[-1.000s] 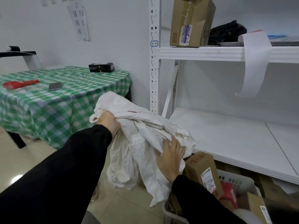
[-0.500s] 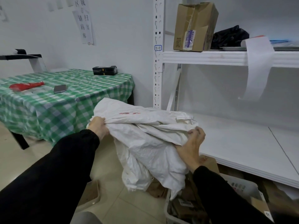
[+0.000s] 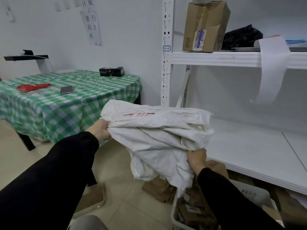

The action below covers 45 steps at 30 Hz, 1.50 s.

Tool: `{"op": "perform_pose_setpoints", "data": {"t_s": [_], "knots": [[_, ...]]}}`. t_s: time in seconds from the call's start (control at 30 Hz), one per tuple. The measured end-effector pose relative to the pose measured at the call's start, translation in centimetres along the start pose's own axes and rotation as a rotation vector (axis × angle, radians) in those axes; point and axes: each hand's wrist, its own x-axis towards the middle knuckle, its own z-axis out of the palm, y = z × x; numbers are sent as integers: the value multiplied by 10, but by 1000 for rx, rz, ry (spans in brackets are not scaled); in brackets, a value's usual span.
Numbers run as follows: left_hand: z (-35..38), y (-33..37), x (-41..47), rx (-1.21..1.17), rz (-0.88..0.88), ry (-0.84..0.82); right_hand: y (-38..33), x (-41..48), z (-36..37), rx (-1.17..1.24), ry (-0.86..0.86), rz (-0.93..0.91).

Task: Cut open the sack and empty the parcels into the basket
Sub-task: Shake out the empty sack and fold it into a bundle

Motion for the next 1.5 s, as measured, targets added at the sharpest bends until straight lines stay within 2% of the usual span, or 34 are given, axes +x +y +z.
{"op": "perform_pose_setpoints", "data": {"t_s": [0.03,0.1,0.17,0.2,0.27,0.33,0.4,0.43,0.53,0.57,0.63,0.7,0.83,0.97,1.1,1.27,1.37,1.5], "knots": [[-2,1,5,9,31,-3,-2,4,-2,-74,20,2],[-5,1,11,17,98,-3,-6,9,-8,-77,-28,47],[-5,1,11,-24,147,-19,-9,8,-11,-4,-252,142],[-4,2,11,-54,164,-24,-8,5,-13,-69,-405,191],[-3,0,19,-72,176,-42,-12,-3,-23,-541,-656,283],[-2,2,25,-70,193,-25,-33,-11,-35,-1063,-832,244],[2,0,33,-97,189,-26,-67,-23,-44,-1286,-807,-15],[5,-1,33,-95,180,-35,-83,-27,-47,-1292,-698,-147],[21,-5,29,-35,192,-78,-122,-41,-41,-1110,-282,-599],[27,-7,26,-24,191,-99,-127,-41,-31,-1058,-258,-696],[38,-8,18,-13,183,-145,-127,-39,-8,-1019,-393,-751],[46,-7,12,14,132,-213,-117,-35,8,-947,-464,-720],[46,-3,-7,81,80,-412,-94,-32,18,-554,-418,-602],[33,-14,-12,80,-44,-716,-76,-30,16,-82,-378,-333],[24,-31,-3,412,152,-733,-70,-23,5,135,-458,-183],[8,-48,11,691,187,-890,-65,-8,-1,230,-412,-36],[12,-67,8,872,393,-836,-65,-4,4,219,-386,-6],[24,-98,12,1080,672,-432,-67,-10,16,214,-378,20]]}}
